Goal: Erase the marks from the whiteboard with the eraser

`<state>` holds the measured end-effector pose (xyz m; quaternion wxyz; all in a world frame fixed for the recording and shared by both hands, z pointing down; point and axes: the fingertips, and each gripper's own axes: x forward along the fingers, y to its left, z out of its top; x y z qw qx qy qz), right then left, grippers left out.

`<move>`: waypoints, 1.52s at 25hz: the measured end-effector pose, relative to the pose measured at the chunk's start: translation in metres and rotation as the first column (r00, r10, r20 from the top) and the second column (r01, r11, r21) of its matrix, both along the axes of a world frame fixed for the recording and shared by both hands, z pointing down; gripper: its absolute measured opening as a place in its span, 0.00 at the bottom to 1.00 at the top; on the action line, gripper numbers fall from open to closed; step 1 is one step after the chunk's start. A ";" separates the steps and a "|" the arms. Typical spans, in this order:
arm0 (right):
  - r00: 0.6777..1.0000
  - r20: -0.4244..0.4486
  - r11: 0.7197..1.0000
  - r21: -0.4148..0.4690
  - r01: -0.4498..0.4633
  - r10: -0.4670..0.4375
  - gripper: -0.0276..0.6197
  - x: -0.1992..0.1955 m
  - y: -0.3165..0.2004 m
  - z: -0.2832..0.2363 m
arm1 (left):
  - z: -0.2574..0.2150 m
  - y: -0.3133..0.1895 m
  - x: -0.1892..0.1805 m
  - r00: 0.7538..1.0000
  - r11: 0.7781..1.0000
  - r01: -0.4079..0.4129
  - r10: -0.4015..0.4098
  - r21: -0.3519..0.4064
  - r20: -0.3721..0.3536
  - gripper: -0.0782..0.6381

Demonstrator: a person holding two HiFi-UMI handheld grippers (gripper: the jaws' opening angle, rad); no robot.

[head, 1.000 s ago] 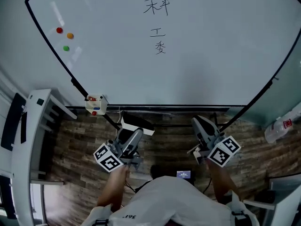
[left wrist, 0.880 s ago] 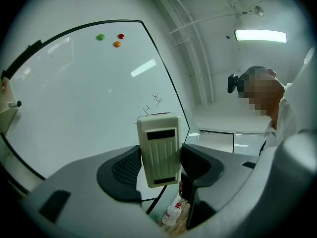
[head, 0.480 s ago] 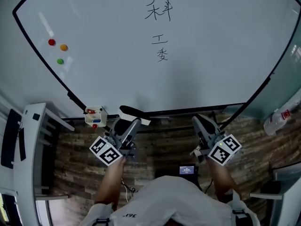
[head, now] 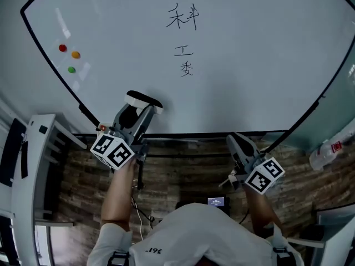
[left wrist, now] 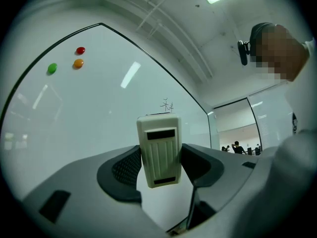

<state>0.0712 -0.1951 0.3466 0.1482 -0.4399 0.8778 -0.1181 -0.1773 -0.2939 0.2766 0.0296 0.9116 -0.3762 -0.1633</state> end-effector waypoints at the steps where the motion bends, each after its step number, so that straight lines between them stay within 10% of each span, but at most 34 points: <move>1: 1.000 -0.001 1.000 0.004 0.002 -0.002 0.09 0.004 0.000 -0.001 | -0.008 -0.005 0.000 1.000 1.000 0.020 -0.020 0.008 0.013 0.47; 20: 1.000 0.007 1.000 -0.005 0.026 -0.026 0.09 0.037 -0.004 0.002 | -0.172 -0.082 -0.021 0.878 0.902 0.348 -0.410 0.256 0.247 0.47; 38: 1.000 0.013 0.999 -0.026 0.020 -0.019 0.09 0.036 -0.007 0.008 | -0.185 -0.099 -0.019 0.820 0.814 0.441 -0.537 0.379 0.199 0.46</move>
